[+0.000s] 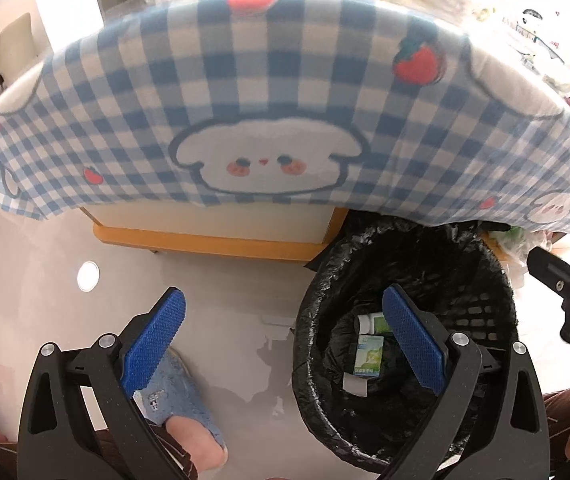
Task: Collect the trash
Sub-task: 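Raise both tools back over the table toward the remaining trash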
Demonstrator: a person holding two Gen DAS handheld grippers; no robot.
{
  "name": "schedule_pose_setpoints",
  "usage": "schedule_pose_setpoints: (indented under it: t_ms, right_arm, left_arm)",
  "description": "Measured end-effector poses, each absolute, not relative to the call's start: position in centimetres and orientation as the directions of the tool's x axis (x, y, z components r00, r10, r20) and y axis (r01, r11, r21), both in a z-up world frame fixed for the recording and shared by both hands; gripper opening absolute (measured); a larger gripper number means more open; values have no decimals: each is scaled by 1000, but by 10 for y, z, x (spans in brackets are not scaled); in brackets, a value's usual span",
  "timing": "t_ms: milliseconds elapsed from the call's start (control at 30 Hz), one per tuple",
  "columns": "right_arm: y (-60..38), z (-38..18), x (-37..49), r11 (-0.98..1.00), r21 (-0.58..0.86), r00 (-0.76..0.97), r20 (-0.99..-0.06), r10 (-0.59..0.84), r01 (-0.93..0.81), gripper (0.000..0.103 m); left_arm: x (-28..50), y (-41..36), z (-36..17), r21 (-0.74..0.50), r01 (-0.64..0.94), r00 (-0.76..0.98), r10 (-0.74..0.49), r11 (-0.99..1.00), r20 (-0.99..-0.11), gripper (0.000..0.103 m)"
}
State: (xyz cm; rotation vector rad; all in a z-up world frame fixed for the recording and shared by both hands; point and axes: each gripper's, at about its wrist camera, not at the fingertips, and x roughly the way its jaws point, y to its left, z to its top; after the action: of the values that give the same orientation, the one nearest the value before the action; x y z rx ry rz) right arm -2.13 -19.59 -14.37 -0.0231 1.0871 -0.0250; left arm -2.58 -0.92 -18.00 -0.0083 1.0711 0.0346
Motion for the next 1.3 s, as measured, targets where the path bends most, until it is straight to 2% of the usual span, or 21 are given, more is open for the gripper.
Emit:
schedule_pose_setpoints:
  t_ms: [667, 933, 1300]
  right_arm:
    - [-204, -65, -45, 997, -70, 580, -814, -32, -43, 95]
    - [-217, -38, -50, 996, -92, 637, -768, -66, -7, 95]
    - [-246, -4, -55, 998, -39, 692, -720, -55, 38, 95]
  left_arm:
    - [-42, -28, -95, -5, 20, 555, -15, 1000, -832, 97]
    - [-39, -40, -75, -5, 31, 576, -22, 1000, -817, 97]
    - [-31, -56, -46, -11, 48, 607, -38, 999, -794, 97]
